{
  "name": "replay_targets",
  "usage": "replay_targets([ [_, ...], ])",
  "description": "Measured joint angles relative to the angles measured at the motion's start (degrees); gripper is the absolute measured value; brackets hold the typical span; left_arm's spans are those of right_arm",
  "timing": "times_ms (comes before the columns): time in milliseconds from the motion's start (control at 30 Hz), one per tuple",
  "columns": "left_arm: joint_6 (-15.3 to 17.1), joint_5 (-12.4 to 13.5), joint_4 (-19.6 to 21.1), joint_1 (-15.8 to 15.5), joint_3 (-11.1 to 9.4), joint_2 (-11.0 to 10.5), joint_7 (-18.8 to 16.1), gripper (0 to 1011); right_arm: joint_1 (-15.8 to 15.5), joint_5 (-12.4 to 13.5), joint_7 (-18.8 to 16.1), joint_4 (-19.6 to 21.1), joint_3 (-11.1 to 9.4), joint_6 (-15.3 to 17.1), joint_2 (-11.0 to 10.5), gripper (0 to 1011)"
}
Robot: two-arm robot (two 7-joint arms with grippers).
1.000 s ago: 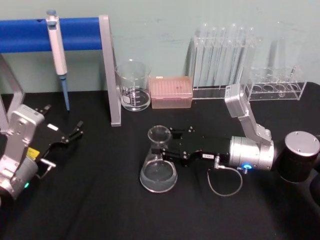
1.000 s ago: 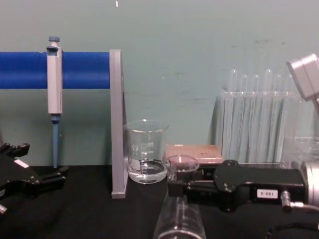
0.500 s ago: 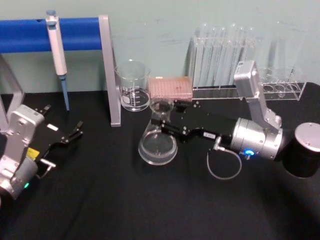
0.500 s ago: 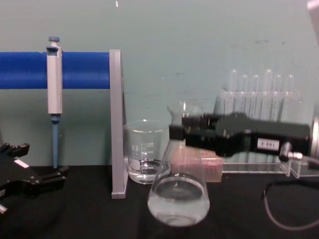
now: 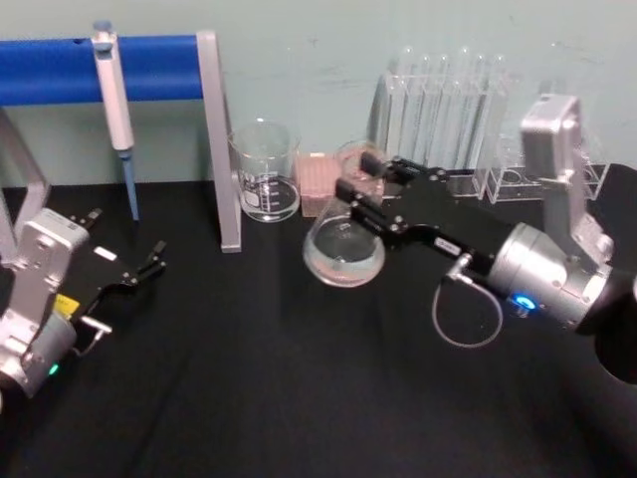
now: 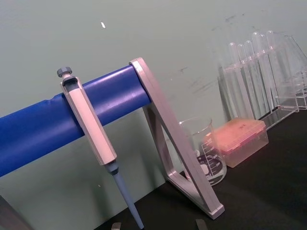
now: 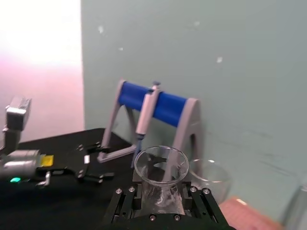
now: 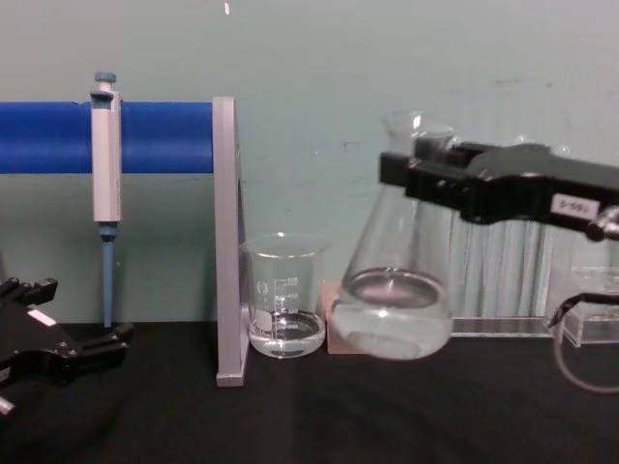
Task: Grasp the erlenmeyer flask with one hand, shake it three times, then place it back.
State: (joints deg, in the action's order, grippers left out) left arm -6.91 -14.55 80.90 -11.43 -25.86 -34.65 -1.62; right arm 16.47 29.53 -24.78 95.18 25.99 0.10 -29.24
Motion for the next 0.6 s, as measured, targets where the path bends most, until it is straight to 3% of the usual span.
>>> replay_targets([
  [333,0.0,0.0,0.0,0.0,0.0,0.0,0.0,1001,-6.32,-1.05,5.76,4.62,-4.23,-0.42,0.18,449],
  [600,0.0,0.0,0.0,0.0,0.0,0.0,0.0,1001,-11.53,-3.07,11.14,8.51,-7.87,1.2,0.0,449],
])
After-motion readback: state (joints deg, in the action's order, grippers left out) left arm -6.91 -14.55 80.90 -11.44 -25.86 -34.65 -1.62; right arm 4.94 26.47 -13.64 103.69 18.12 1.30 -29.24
